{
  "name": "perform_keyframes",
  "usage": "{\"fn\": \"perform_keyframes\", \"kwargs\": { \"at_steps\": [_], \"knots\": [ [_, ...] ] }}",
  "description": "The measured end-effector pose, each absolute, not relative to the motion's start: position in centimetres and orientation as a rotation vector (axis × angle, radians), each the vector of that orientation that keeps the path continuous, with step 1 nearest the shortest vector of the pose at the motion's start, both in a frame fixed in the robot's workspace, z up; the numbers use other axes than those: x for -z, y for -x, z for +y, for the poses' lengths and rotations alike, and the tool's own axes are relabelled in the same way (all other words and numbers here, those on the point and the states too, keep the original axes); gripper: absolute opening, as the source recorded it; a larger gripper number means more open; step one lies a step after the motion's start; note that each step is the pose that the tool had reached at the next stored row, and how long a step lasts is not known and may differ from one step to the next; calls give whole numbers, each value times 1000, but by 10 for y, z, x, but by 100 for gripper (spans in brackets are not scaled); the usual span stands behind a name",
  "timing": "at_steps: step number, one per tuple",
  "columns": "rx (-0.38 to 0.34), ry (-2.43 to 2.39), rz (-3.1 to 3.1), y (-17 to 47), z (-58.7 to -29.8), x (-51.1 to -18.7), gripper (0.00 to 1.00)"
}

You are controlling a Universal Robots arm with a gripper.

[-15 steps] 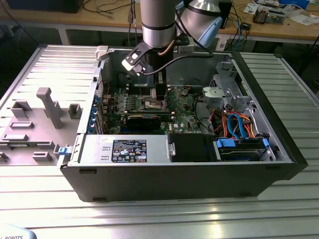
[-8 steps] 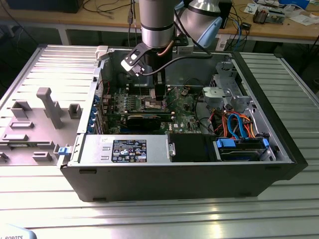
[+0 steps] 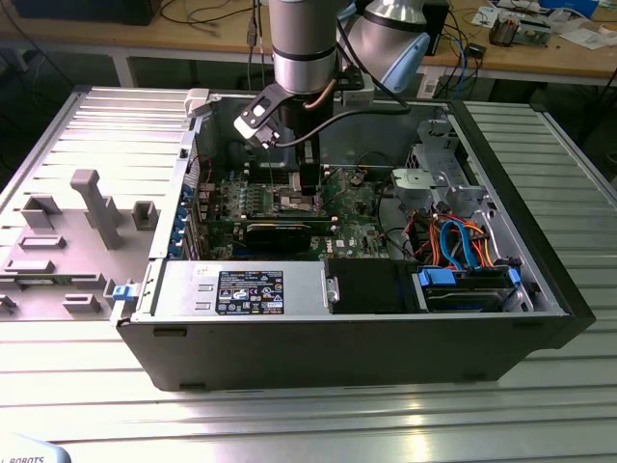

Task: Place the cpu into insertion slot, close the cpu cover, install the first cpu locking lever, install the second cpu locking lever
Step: 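Place the cpu into insertion slot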

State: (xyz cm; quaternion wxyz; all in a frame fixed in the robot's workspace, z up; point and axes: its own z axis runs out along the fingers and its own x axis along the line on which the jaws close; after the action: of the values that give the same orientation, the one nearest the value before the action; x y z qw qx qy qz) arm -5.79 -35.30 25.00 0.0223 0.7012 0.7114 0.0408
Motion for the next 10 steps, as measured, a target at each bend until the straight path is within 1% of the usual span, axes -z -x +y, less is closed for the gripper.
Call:
{"fn": "perform_keyframes", "kwargs": {
  "at_steps": [10],
  "knots": [
    [-128,-2172,2204,58,-353,-248,54]
  ]
}}
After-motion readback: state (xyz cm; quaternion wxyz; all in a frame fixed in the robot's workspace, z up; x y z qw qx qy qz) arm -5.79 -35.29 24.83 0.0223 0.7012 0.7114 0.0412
